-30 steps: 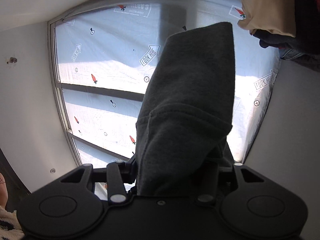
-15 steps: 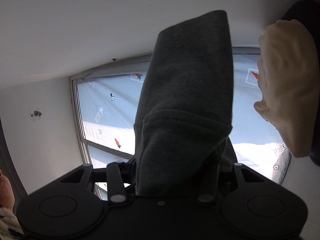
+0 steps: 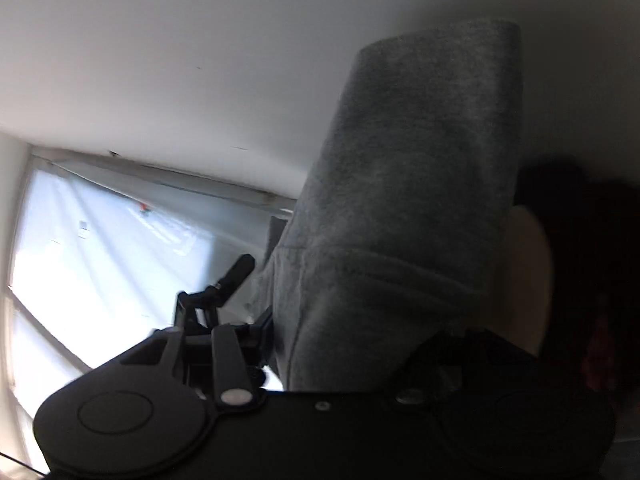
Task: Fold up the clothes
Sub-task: 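Place the folded hoodie on the clothes pile with both tools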
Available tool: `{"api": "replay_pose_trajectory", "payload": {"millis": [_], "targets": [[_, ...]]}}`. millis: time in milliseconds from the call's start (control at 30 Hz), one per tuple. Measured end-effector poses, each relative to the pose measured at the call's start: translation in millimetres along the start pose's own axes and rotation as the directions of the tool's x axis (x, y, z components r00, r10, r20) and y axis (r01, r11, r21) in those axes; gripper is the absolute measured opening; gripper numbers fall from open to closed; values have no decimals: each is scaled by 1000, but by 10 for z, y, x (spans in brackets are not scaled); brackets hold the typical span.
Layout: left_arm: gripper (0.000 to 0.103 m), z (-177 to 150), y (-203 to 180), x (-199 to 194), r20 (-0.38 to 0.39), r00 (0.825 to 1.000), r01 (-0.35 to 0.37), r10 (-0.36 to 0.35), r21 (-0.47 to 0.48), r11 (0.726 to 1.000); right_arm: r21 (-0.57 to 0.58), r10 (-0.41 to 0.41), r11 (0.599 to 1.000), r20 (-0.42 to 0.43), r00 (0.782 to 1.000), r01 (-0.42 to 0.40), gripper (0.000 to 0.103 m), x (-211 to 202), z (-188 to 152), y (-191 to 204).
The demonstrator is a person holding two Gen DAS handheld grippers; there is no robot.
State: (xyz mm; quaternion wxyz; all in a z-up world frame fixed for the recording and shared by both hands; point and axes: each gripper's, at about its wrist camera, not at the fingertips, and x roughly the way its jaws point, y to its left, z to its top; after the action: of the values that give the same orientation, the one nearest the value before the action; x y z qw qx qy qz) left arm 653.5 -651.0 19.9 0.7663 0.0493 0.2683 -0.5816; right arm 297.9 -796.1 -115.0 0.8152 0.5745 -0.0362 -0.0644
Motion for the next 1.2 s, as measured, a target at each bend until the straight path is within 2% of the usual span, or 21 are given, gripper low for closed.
{"api": "replay_pose_trajectory", "payload": {"millis": [33, 100, 133, 200, 233, 300, 433, 600, 633, 667, 733, 900, 1100, 1133, 1200], "targets": [[101, -66, 100, 146, -11, 996, -83, 83, -10, 996, -82, -70, 994, 10, 997, 71, 51, -13, -26, 22], [100, -233, 287, 356, -49, 985, -169, 166, -67, 983, -234, -194, 952, 43, 980, 199, 56, -41, -72, 78], [100, -310, 366, 447, -59, 982, -187, 182, -104, 977, -286, -217, 932, 56, 975, 223, 56, -64, -76, 141], [100, -431, 442, 510, -37, 988, -154, 149, -179, 972, -367, -277, 887, 65, 959, 281, 62, -113, -78, 252], [100, -471, 427, 547, -31, 988, -151, 148, -197, 969, -401, -310, 861, 75, 948, 313, 66, -137, -84, 303], [101, -485, 338, 618, -25, 986, -168, 166, -204, 964, -463, -358, 799, 147, 922, 384, 69, -173, -133, 406], [101, -499, 329, 700, -24, 982, -190, 189, -207, 960, -558, -428, 647, 298, 853, 520, 71, -246, -230, 613], [102, -415, 392, 880, -30, 964, -265, 264, -181, 947, -617, -459, 428, 482, 747, 661, 70, -326, -348, 862], [102, -425, 418, 905, -30, 964, -265, 265, -197, 944, -622, -447, 422, 490, 748, 659, 66, -300, -358, 877], [103, -428, 448, 929, -30, 963, -268, 268, -209, 940, -628, -435, 416, 498, 750, 658, 57, -275, -368, 893], [103, -380, 617, 878, -33, 957, -289, 289, -225, 931, -638, -410, 404, 514, 754, 655, 55, -224, -388, 924], [103, -365, 693, 941, -39, 945, -324, 324, -235, 917, -663, -346, 373, 549, 761, 649, 47, -97, -437, 1002], [103, -363, 469, 787, -27, 939, -341, 344, -228, 912, -690, -266, 333, 585, 766, 643, 46, 56, -496, 1095], [103, -369, 460, 784, -29, 937, -345, 348, -231, 910, -694, -267, 335, 579, 770, 638, 46, 98, -497, 1086], [103, -382, 467, 785, -35, 934, -353, 355, -233, 906, -697, -346, 377, 505, 791, 609, 46, 274, -454, 926]]}}
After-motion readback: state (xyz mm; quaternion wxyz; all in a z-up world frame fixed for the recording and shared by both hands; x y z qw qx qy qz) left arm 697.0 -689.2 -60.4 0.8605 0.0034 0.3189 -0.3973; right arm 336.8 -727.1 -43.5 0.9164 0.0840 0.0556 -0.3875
